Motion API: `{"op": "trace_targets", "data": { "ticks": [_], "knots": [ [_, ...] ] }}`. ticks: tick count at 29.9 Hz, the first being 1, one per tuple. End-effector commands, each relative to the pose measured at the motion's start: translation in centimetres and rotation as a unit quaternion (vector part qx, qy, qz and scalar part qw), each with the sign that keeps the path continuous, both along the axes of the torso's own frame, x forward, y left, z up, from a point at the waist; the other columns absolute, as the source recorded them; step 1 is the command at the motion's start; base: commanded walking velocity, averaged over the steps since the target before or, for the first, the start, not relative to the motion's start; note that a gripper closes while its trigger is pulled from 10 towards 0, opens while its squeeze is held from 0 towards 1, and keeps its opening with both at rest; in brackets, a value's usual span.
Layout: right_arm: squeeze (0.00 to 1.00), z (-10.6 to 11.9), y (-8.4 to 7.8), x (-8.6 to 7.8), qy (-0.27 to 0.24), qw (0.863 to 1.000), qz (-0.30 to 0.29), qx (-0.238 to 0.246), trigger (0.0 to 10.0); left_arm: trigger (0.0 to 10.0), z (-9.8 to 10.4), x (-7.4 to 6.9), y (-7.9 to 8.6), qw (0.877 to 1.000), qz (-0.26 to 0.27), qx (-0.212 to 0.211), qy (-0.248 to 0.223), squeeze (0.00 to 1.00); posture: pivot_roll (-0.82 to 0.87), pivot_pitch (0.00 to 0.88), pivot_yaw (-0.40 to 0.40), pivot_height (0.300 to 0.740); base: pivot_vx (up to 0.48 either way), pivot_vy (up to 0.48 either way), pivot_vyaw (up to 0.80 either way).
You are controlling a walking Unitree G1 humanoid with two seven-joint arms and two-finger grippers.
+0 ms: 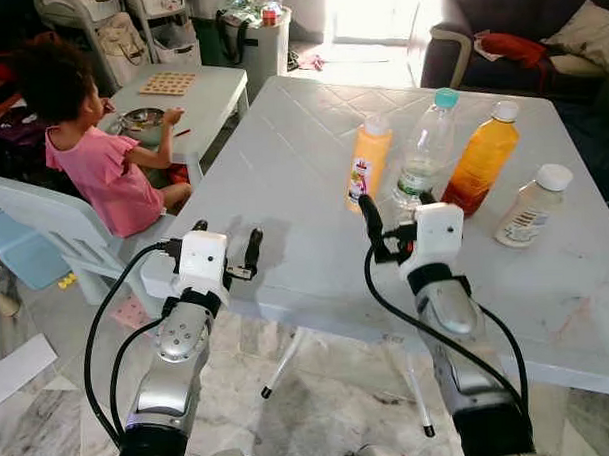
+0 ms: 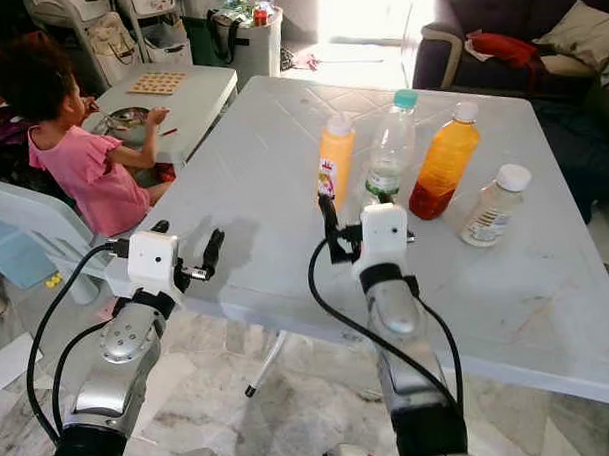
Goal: Restocking fridge
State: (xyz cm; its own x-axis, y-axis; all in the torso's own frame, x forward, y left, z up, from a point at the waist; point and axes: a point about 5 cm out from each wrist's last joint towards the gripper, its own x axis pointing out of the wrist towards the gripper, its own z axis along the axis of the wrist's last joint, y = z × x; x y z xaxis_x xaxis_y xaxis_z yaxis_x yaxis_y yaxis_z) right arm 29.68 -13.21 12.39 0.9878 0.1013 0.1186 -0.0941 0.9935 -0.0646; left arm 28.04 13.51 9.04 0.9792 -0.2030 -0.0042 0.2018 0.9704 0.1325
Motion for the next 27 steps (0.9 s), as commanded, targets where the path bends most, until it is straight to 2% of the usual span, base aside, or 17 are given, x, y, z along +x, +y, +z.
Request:
{"op": "trace_targets", "data": {
  "ticks": [1,2,3,4,17,27],
  "knots": [
    [1.00,0.2,-0.1,0.3,-0.005,1.000,-0.003,-0.005,10.0,10.0,0.3,0.1,-0.1,1.000,-0.003,0.006,-0.003,0.00,0.04,0.010,-0.009,0.740,0.000,0.000,0.00],
    [0.62,0.5,-0.1,0.5,-0.009,1.000,-0.004,-0.008,10.0,10.0,0.3,0.1,-0.1,1.000,-0.003,0.006,-0.004,0.00,0.04,0.009,-0.007,0.740,0.000,0.000,0.00],
    [0.54,0.7,-0.1,0.7,-0.013,1.000,-0.003,-0.011,10.0,10.0,0.3,0.1,-0.1,1.000,-0.004,0.006,-0.004,0.00,0.04,0.009,-0.006,0.740,0.000,0.000,0.00],
    [0.00,0.9,0.0,0.9,-0.018,1.000,0.000,-0.015,10.0,10.0,0.3,0.1,-0.2,1.000,-0.005,0.006,-0.004,0.00,0.04,0.010,-0.006,0.740,0.000,0.000,0.00],
    [0.00,3.2,0.9,3.9,-0.052,0.998,0.025,-0.029,10.0,10.0,0.1,0.2,-0.4,1.000,-0.015,0.012,0.001,0.00,0.05,0.015,0.001,0.740,0.000,0.000,0.00],
    [0.00,3.4,0.6,5.1,-0.053,0.998,0.013,-0.037,10.0,10.0,0.1,0.1,-0.4,1.000,-0.020,0.016,0.003,0.00,0.05,0.017,0.009,0.740,0.000,0.000,0.00]
  ]
}}
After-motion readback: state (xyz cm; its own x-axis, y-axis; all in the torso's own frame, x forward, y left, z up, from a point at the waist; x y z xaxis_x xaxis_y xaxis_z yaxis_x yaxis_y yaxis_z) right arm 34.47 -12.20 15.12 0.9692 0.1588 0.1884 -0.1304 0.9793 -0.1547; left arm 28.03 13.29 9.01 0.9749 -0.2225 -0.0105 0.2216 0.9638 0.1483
